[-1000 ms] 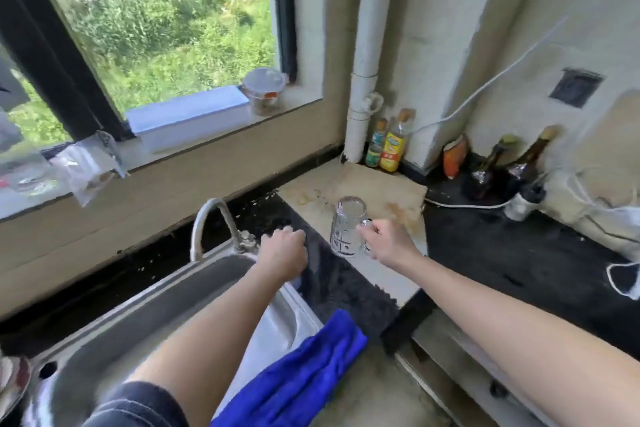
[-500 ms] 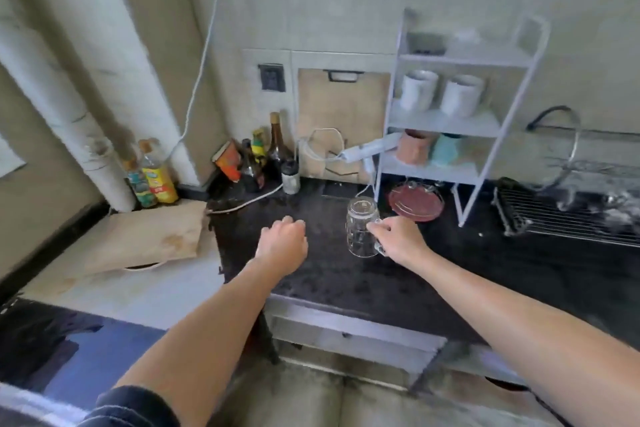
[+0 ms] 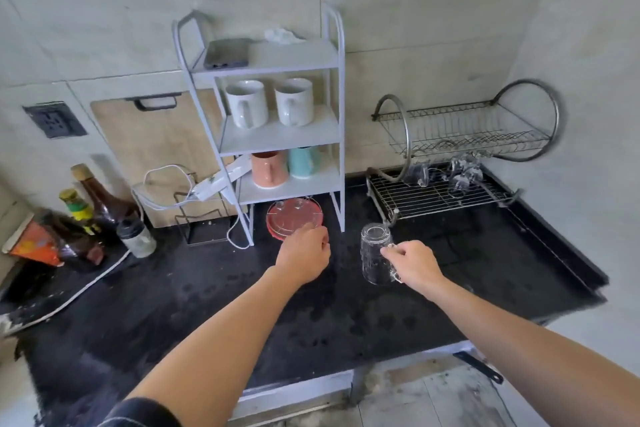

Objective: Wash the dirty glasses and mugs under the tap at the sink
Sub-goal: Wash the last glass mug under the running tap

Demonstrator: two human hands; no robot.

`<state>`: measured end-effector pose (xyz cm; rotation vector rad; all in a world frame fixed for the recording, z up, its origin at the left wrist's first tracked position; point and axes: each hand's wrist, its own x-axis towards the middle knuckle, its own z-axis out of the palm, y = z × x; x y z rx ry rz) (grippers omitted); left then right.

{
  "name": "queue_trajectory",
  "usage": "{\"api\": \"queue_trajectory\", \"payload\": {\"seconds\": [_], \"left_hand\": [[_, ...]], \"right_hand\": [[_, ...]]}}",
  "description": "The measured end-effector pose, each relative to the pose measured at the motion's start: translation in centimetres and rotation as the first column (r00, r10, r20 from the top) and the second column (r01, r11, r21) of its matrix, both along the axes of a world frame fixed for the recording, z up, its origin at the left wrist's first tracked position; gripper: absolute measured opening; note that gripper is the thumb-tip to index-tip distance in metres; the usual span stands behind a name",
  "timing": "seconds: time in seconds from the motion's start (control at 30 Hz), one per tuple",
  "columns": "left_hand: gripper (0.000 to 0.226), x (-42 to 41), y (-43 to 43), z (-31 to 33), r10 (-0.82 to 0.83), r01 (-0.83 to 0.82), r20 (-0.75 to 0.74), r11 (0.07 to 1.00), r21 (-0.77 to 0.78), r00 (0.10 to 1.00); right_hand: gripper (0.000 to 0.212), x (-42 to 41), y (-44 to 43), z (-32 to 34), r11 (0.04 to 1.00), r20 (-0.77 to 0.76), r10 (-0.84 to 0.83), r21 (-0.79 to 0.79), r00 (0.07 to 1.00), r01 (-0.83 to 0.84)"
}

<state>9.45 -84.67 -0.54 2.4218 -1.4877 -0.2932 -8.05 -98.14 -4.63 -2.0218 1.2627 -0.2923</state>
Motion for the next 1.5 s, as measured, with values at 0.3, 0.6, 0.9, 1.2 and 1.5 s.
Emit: {"api": "queue_trajectory", "payload": {"seconds": [0.3,0.6,0.9,1.2,1.5], "left_hand": [[0.02,-1.5,-17.6,1.0,-0.117,0.1,-0.081,0.976,-0.193,0.99],[0.027,-1.5,-28.3,1.3,0.174,-0.218,-0.158,0.917,-0.334,0.972],[0.036,-2.3,-34.9,1.6,0.418,-0.495,-0.265,0.752,-0.434,0.869],[0.022,-2.9,-36.2,0.0,0.541,-0.532,-0.154,0.664,-0.525,0.827],[0.022,-2.6,-36.2,-0.6,0.499,-0.48,-0.147,0.647,-0.593,0.854]], "right_hand": [[0.054,-5.1,-13.1,-0.7,0.946,0.05,-0.304,0.128,0.951,0.296],[0.054,-6.8,-26.9,-2.9,0.959,0.095,-0.239,0.179,0.966,0.219],[0.049,-3.4,-35.8,-4.3,0.972,0.166,0.032,0.224,0.986,-0.069],[0.045,1.1,-37.0,-8.4,0.919,0.152,0.139,0.348,0.979,-0.184],[0.046,1.1,-36.7,-9.3,0.939,-0.213,0.341,0.025,0.915,-0.344]]}}
